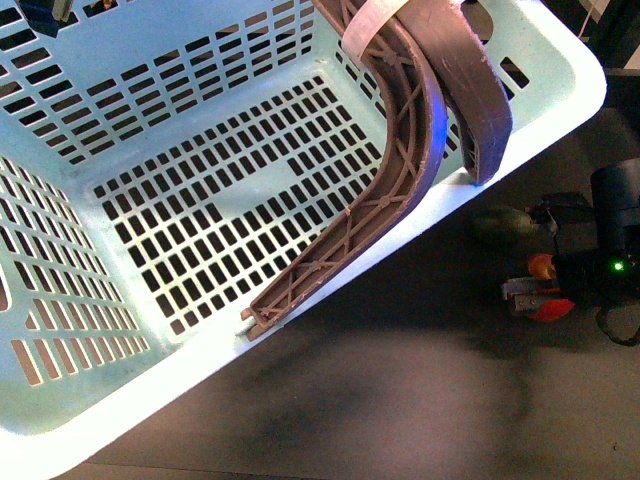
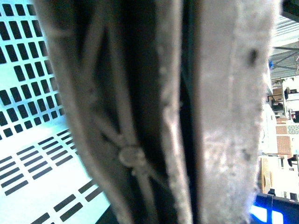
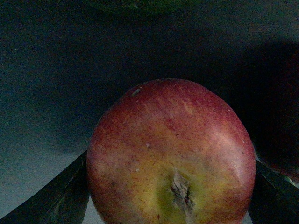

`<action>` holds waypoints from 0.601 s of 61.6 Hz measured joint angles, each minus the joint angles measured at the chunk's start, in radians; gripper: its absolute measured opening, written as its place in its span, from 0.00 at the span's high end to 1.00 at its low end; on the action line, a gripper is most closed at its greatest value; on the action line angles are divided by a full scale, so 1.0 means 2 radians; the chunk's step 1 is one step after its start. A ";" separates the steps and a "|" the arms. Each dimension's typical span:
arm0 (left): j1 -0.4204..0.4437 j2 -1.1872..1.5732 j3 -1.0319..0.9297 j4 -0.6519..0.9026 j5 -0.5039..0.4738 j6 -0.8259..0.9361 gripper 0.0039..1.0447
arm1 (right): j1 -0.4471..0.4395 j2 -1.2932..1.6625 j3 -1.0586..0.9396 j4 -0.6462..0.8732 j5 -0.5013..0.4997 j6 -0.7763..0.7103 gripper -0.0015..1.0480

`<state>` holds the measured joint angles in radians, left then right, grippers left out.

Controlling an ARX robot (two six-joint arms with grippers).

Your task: Pick apple with right arm and hold basket with left

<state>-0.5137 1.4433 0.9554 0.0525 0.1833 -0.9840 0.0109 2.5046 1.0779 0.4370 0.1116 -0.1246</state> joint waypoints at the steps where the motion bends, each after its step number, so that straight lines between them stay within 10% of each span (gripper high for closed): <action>1: 0.000 0.000 0.000 0.000 0.000 0.000 0.86 | 0.000 -0.001 -0.002 0.001 0.000 0.000 0.24; 37: 0.000 0.000 0.000 0.000 0.000 0.000 0.86 | -0.120 -0.238 -0.163 0.037 -0.036 -0.041 0.24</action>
<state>-0.5137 1.4433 0.9554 0.0525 0.1837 -0.9840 -0.2287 2.0289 0.7509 0.5117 0.0387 -0.2058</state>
